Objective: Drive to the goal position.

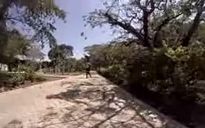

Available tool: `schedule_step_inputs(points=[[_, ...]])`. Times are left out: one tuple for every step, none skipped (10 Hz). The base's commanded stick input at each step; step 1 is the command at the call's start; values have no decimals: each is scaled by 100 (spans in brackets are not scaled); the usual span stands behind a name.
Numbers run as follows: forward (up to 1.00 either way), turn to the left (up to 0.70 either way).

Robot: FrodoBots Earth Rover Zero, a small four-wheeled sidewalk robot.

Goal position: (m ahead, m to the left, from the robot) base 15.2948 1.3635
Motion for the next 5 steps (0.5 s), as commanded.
schedule_step_inputs(points=[[70,0],[70,0],[70,0],[70,0],[70,0]])
